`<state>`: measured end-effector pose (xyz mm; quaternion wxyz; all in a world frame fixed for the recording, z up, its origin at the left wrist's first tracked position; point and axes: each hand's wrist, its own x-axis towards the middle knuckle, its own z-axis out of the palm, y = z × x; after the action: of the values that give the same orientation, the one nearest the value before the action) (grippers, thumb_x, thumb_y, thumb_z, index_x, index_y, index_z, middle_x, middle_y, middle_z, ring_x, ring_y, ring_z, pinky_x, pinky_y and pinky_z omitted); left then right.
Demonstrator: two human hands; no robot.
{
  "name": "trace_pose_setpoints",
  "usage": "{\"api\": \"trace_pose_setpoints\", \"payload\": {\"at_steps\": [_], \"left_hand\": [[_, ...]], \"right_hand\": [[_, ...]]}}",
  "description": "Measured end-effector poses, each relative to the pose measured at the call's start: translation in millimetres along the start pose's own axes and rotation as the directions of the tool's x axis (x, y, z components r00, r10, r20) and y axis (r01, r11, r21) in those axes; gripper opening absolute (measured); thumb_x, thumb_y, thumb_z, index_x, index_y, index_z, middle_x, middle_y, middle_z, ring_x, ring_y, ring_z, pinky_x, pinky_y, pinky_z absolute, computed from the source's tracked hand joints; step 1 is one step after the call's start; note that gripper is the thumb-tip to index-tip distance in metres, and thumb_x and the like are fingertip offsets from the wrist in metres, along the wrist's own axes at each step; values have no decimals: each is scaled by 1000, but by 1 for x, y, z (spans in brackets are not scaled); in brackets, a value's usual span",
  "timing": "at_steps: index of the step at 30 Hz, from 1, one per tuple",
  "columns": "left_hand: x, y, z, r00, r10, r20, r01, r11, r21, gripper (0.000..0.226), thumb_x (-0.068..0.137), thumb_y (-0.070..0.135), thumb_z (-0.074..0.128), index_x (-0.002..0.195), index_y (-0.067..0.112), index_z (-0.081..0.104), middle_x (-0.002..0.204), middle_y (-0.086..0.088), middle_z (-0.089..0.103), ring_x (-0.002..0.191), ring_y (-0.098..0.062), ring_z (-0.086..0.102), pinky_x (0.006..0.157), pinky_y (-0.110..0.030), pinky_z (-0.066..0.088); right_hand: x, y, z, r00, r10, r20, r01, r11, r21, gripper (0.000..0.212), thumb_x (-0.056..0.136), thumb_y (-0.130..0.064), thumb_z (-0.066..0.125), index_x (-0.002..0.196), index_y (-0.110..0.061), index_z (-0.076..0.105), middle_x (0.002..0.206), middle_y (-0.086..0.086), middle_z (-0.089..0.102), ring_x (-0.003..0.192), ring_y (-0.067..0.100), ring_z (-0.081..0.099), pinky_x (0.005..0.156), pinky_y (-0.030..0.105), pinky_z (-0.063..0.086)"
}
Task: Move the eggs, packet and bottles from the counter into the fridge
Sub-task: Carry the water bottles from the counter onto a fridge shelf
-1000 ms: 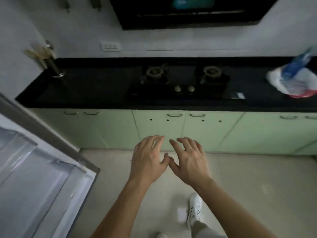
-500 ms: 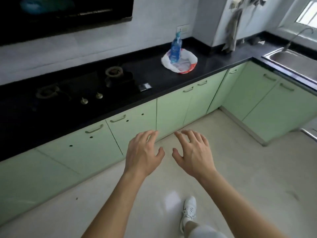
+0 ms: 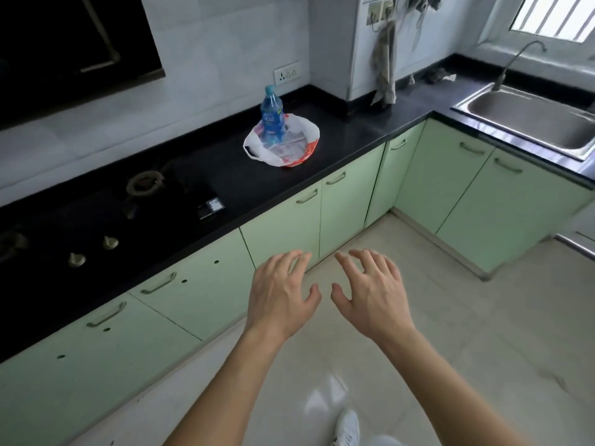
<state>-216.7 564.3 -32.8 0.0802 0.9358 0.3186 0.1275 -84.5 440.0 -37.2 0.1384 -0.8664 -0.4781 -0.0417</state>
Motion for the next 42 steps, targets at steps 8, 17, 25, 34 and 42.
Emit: {"api": "trace_pose_setpoints", "payload": {"at_steps": [8,17,25,34,42], "left_hand": [[77,36,23,1000,-5,11,5,1000,31,54,86,48,50,135,24,52,136,4,56,126,-18,50,103,-39,43],[148,13,45,999,-15,43,13,999,48,56,85,49,46,134,23,53,136,5,57,126,-18,50,103,-38,43],[268,-35,62,1000,0,25,0,1000,4,55,85,48,46,134,25,53,134,7,58,123,-15,52,101,-37,44],[396,-89,70,998,41,38,-40,999,-32,59,84,51,45,132,21,57,129,4,61,120,-17,56,99,-38,48],[465,-116,87,997,18,72,-16,999,-33,56,83,51,45,130,22,57,126,5,62,116,-18,56,96,-37,49]], "right_hand": [[64,65,2,1000,12,-3,-12,999,35,56,87,-51,48,135,-24,56,131,4,61,125,29,54,108,47,39],[144,80,24,1000,1,5,-1,999,51,55,86,-50,51,134,-24,57,129,4,62,124,29,54,107,47,41],[267,81,49,1000,-7,11,7,1000,4,55,87,-49,56,136,-26,55,130,4,61,124,28,54,107,47,40],[403,70,72,1000,25,-2,-24,1000,8,57,86,-50,55,137,-27,55,129,1,61,122,26,56,107,46,41],[479,81,95,1000,29,4,-29,997,72,56,84,-49,51,133,-24,59,124,1,63,122,27,56,104,45,44]]}}
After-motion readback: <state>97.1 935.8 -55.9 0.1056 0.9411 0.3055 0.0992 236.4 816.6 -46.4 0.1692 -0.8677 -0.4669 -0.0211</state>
